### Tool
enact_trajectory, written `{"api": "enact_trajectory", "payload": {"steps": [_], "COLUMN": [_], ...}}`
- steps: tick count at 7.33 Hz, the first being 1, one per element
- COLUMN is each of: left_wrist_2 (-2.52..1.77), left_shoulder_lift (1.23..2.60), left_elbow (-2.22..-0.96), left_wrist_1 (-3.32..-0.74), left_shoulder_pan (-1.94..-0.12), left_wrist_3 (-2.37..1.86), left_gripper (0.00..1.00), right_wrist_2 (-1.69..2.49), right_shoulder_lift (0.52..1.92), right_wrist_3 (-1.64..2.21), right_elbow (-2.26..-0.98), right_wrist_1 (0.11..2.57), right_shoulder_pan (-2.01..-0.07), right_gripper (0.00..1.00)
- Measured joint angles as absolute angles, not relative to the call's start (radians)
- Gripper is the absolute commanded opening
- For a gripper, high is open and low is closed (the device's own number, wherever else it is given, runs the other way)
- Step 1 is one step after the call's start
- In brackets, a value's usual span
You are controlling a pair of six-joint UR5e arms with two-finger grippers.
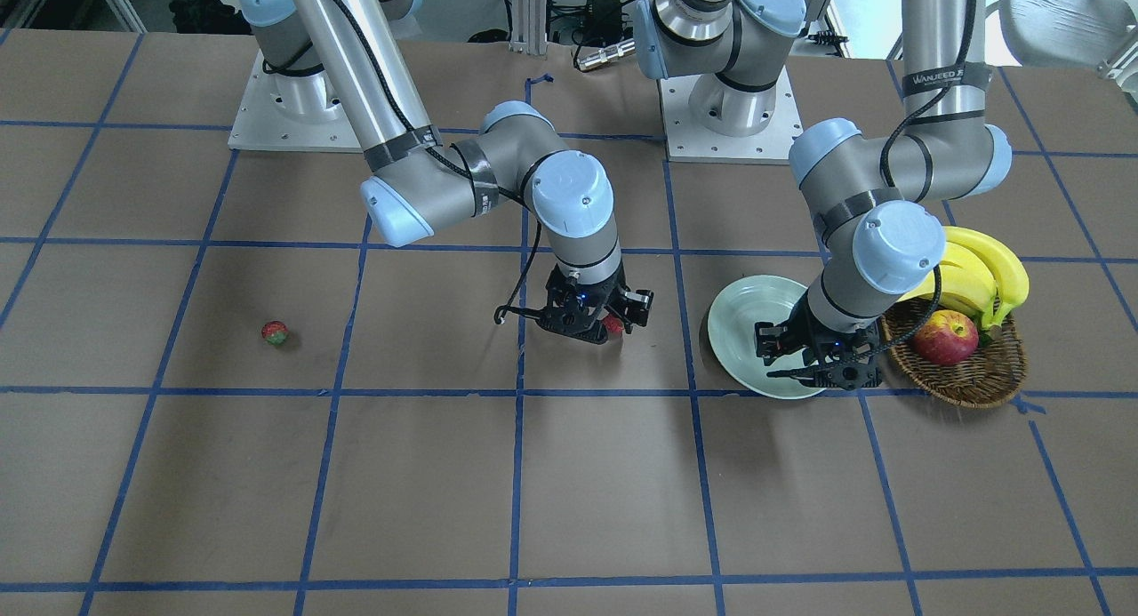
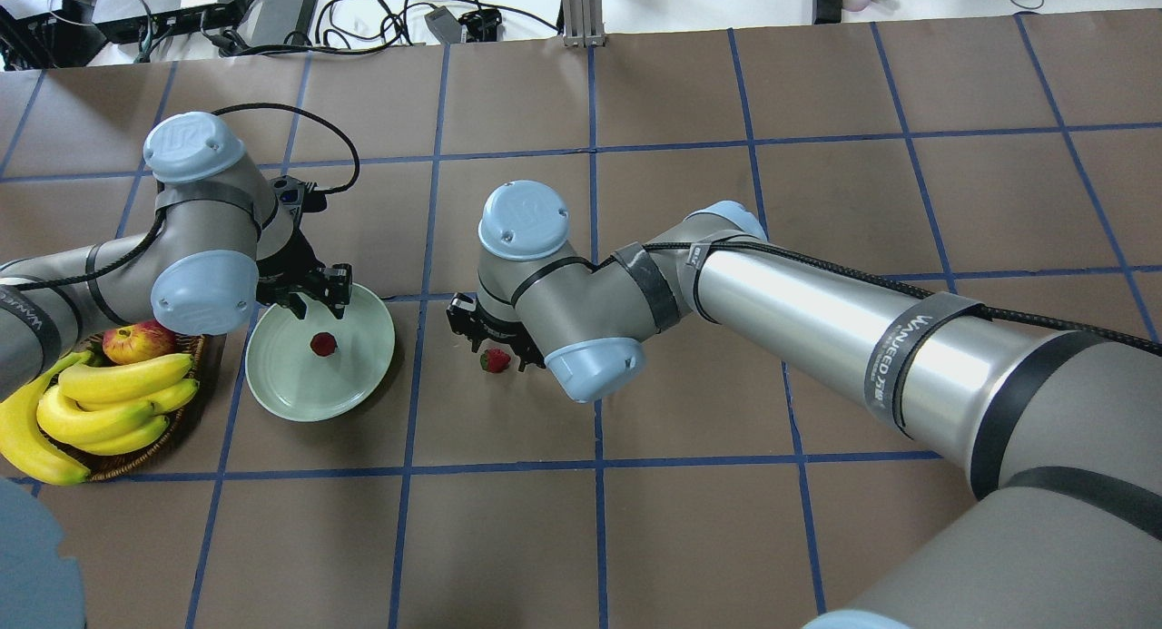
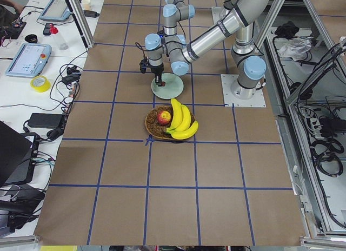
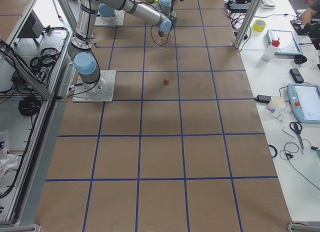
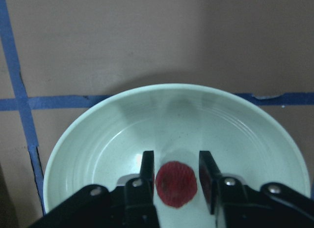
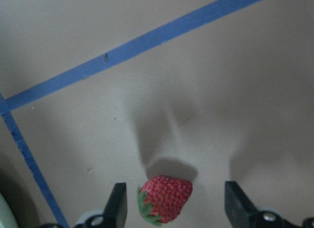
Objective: Collect all strawberries into plate
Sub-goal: 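Drop the strawberry on the plate with the left gripper while the right sets one centrally, then move the right gripper to the last strawberry while the left gripper reaches the centre strawberry, then grasp the centre strawberry with the left gripper while the right grasps the last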
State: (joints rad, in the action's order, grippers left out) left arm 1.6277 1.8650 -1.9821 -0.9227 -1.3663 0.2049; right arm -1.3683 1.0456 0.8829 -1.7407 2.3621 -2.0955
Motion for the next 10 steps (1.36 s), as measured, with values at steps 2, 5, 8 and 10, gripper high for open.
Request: {"api": "enact_trajectory", "payload": {"steps": [2,5,8,10], "left_wrist_2": [1.609,1.533,1.526,1.53], "left_shoulder_lift": [1.822,1.786,1.847,1.886], "left_elbow": [-1.958,-1.941,-1.958,-1.982], "left_wrist_1": [-0.951,-0.956,-0.941,-0.921], "left_shoulder_pan": [-1.399,-1.596,-1.761,-1.772], "left_wrist_3": [0.17,-0.003,-0.157,-0.18], "left_gripper": [0.97,0.97,0.85,0.85], "right_wrist_2": [-1.394,-1.498,-1.584,-1.587], "right_shoulder_lift": [1.147,1.316,1.36,1.352], "right_wrist_3": [0.738,0.31,-0.151,-0.277], "right_elbow": [-1.799,-1.954,-2.073,-2.145], "right_wrist_1": [2.309,2.238,2.252,2.341], "right_shoulder_pan": [-1.988,-1.723,-1.449,-1.358], "right_gripper": [0.97,0.93,0.89,0.84]}}
